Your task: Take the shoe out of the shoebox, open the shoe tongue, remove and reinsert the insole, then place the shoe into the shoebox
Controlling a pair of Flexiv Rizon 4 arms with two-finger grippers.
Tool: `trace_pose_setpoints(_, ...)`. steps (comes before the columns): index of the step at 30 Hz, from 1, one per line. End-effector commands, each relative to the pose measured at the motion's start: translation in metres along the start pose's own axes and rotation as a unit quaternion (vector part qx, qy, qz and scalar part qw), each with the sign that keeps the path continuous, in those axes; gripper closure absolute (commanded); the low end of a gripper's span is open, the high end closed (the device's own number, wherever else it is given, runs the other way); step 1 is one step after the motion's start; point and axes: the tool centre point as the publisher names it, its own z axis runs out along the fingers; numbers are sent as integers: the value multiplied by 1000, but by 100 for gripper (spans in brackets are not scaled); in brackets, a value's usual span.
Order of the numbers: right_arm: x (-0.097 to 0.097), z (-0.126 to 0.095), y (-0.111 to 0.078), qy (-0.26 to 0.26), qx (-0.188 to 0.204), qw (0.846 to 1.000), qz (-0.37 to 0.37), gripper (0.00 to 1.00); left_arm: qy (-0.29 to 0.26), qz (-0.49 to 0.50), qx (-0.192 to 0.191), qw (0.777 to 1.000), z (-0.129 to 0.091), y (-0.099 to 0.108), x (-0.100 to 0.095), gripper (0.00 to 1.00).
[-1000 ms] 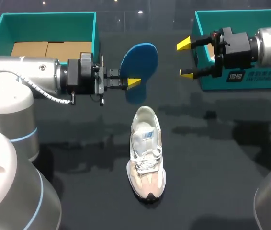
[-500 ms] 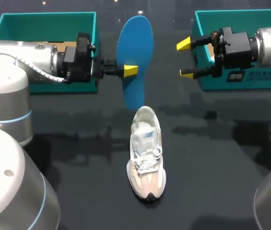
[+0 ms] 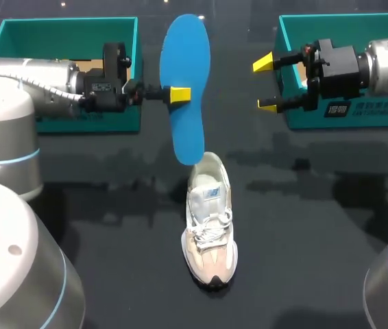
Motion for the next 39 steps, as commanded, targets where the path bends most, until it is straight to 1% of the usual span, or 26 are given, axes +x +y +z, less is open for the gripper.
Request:
trace_pose_setpoints(1,0,0,-1,-2,0,1000,1,0,-24,-119,14,993,7,5,-9,100)
trace_pose_setpoints(7,0,0,-1,-2,0,1000,1,0,-38,-224,17,974,13,12,-16,100)
trace_pose_setpoints(14,0,0,-1,-2,0,1000,1,0,-15,-317,20,948,13,28,-27,100)
trace_pose_setpoints(17,0,0,-1,-2,0,1000,1,0,-15,-329,28,944,13,32,-31,100)
trace_pose_setpoints(23,0,0,-1,-2,0,1000,1,0,-11,-353,30,935,19,41,-32,100)
trace_pose_setpoints(26,0,0,-1,-2,0,1000,1,0,-16,-361,32,932,24,46,-37,100)
trace_pose_setpoints(29,0,0,-1,-2,0,1000,1,0,-20,-375,42,926,27,47,-42,100)
trace_pose_setpoints(32,0,-2,-2,-33,-7,999,-9,0,-18,-391,51,919,29,45,-45,100)
trace_pose_setpoints(35,2,-4,-5,-65,-13,998,-20,0,-19,-397,53,916,31,45,-49,100)
trace_pose_setpoints(39,9,-6,-8,-110,-17,993,-33,0,-25,-407,53,912,36,46,-52,100)
